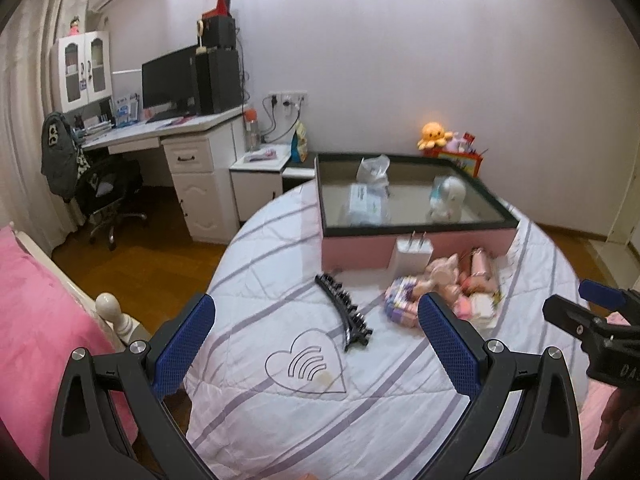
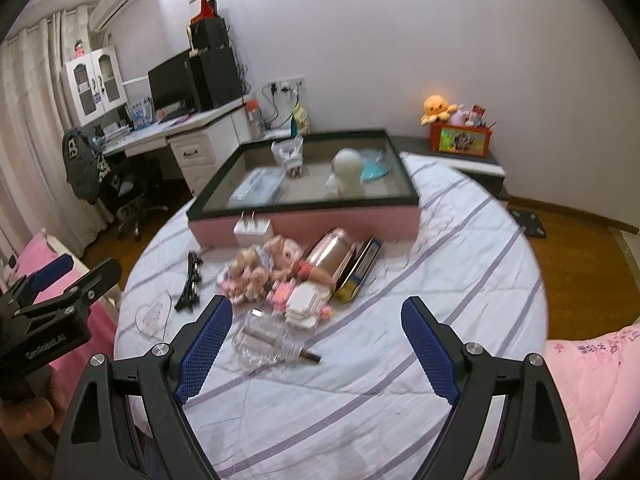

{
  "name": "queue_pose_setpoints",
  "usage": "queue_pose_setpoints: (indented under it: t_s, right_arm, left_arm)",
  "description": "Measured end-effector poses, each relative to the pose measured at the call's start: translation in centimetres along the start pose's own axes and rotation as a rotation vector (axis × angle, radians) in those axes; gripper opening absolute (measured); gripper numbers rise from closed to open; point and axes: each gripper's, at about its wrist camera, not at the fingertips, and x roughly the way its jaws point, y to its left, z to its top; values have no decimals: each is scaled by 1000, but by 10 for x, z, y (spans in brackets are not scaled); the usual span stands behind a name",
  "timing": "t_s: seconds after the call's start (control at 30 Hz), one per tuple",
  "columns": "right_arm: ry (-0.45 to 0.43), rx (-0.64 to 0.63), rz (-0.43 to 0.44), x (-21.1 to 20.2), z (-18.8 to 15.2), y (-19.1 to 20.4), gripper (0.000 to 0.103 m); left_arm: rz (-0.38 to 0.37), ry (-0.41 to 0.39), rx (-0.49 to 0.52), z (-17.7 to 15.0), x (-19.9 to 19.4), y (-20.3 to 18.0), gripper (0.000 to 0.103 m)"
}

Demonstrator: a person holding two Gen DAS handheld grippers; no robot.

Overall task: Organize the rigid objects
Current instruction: 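Withdraw both tools from the box toward the remaining items, then grasp the black hair clip with the left gripper while the right grasps the glass bottle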

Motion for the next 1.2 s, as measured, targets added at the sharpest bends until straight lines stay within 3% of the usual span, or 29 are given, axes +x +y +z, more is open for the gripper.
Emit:
queue_pose_setpoints:
  t_s: [0.33,0.67,0.7,0.83,1.1,1.2]
  right_arm:
    - [128,0,39,51,-23,9,88]
    - [159,-8,99,76,-30,20,87]
    - [157,-15,103,76,-31,22,86]
    - [160,-50,101,75,-31,23,59]
    - [162,-80,90,80,-31,23,58]
    - [163,-96,88,79,-31,24,56]
  left_arm:
    - [25,108,28,-17,44,-2,103]
    - [30,156,50,-18,70,-8,103]
    - [32,158,52,-17,72,-9,103]
    - [38,176,59,-16,83,-10,103]
    - [58,234,96,-16,112,-17,102]
    - [39,270,101,-17,124,-19,94]
